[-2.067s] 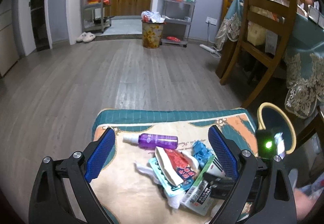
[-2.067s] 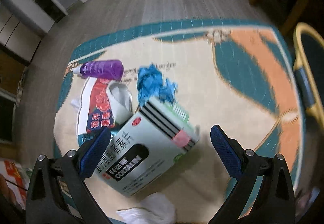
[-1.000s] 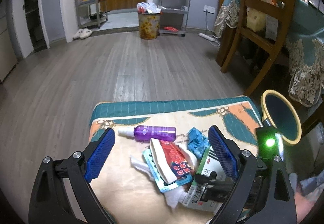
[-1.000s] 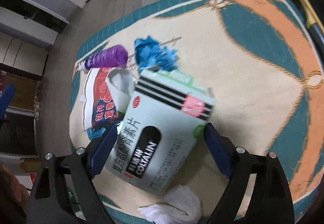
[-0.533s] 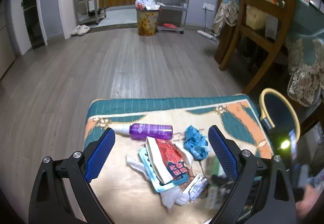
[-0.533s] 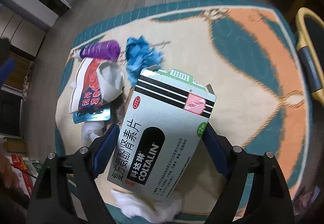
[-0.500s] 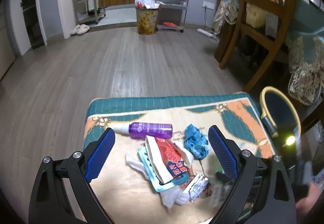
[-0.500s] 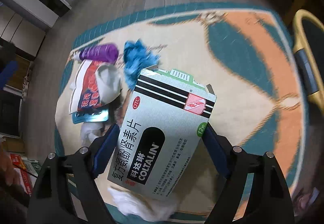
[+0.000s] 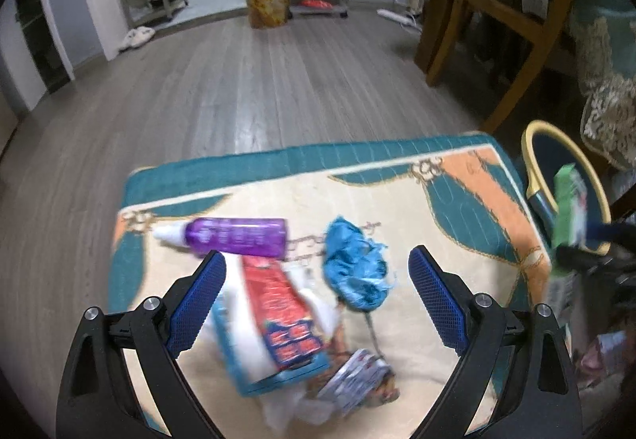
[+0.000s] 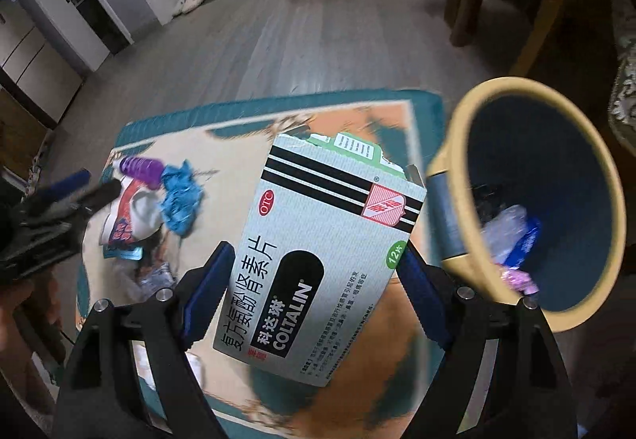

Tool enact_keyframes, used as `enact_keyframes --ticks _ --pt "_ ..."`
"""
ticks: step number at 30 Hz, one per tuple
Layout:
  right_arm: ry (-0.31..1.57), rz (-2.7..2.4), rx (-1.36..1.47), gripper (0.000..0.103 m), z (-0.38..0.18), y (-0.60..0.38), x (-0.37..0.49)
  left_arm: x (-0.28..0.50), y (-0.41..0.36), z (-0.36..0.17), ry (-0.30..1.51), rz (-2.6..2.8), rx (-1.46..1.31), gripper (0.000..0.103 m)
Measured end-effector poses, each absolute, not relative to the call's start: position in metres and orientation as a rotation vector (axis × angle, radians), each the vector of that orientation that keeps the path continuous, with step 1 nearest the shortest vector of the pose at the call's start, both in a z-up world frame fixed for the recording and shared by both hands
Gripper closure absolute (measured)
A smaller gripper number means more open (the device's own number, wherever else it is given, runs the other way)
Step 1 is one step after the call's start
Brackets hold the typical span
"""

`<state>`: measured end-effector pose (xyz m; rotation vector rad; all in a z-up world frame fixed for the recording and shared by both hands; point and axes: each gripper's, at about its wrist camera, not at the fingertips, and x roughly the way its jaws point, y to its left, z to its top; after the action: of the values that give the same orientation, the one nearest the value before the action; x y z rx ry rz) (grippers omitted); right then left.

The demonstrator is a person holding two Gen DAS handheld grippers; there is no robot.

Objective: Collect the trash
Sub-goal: 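Carry the box and blue glove over the bin and release both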

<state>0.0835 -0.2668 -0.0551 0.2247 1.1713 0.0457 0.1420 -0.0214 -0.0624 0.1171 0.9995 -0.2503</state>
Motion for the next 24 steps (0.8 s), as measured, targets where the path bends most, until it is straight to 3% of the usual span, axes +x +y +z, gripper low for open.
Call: enact_keyframes --ticks 7,9,11,15,16,17,20,24 --pt "1.167 0.035 0.314 0.022 -0.052 -0.315 0.078 0.158 -0.059 -0.101 1.108 -0.290 0.169 0.011" --pt "1.164 0.036 0.327 0.022 -0.053 -0.320 0.080 0.162 -0.066 -0.111 1.135 -0.282 0.196 0.019" --pt "1.159 0.041 0.342 0.022 -0.051 -0.326 0.078 0.166 -0.069 -0.117 1.164 -0.287 0.190 0.034" --pt "1.144 0.062 0.354 0.022 -0.045 -0.332 0.079 0.167 -0.079 -0.128 1.180 -0.255 0.284 0.037" --pt "1.141 0.065 0.355 0.022 -0.044 -0.332 0.079 0.167 -0.080 -0.130 1.184 -0.246 0.302 0.044" --pt "1.138 0.068 0.356 0.022 -0.043 -0.332 0.079 0.168 -0.080 -0.131 1.191 -0.242 0.307 0.059" --pt "1.125 0.072 0.360 0.022 -0.039 -0.334 0.080 0.169 -0.079 -0.126 1.188 -0.247 0.279 0.066" --pt "1.096 0.071 0.370 0.022 -0.030 -0.340 0.080 0.164 -0.086 -0.098 1.111 -0.281 0.240 0.067"
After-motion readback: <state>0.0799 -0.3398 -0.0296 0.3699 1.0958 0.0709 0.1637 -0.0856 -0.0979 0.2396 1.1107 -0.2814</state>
